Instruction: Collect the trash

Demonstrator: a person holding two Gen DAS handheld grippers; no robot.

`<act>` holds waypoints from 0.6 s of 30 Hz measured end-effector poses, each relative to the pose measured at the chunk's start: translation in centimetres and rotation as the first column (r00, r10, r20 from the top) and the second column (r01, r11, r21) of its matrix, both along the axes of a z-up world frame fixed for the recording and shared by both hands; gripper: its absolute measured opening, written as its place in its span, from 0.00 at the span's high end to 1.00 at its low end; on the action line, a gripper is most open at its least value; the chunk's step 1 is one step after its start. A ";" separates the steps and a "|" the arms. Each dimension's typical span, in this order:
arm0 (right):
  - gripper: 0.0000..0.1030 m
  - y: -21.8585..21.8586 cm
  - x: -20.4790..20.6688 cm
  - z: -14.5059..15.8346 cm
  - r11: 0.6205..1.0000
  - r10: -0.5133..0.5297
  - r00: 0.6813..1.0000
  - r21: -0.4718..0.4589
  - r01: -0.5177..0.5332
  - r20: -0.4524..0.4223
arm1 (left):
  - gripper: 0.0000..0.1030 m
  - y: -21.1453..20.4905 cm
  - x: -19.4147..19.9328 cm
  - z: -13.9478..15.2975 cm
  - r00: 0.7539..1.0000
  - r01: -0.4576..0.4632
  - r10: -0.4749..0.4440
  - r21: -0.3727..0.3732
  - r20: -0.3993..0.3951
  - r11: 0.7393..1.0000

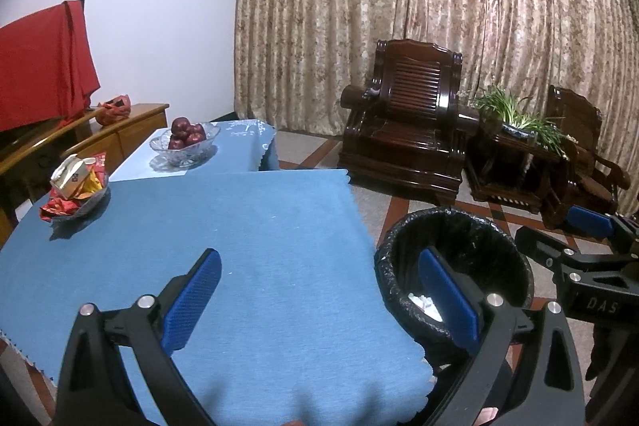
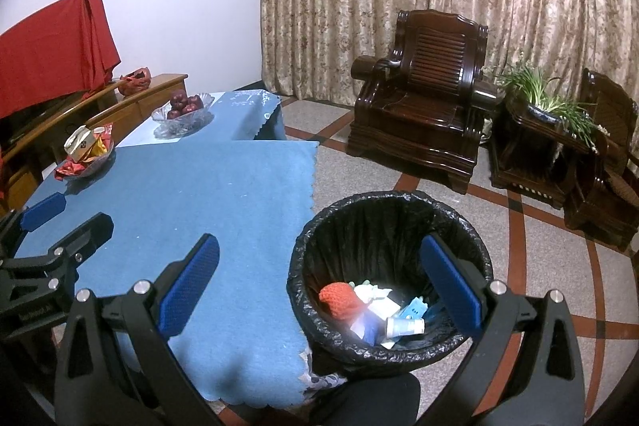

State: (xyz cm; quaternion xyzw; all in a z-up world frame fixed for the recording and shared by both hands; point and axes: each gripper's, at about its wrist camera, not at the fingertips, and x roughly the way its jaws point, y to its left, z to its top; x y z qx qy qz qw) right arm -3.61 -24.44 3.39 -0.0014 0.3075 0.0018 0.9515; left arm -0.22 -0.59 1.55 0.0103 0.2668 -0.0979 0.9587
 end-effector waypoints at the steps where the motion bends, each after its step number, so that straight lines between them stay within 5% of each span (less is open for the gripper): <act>1: 0.05 0.0 0.0 0.0 1.000 0.000 1.000 0.000 0.000 0.000 | 0.06 0.0 0.0 0.0 1.000 0.000 0.000 0.001 -0.001 1.000; 18: 0.05 0.0 0.0 -0.2 1.000 -0.005 1.000 0.001 0.005 -0.004 | 0.06 0.0 -0.1 -0.4 1.000 0.001 -0.001 0.007 -0.005 1.000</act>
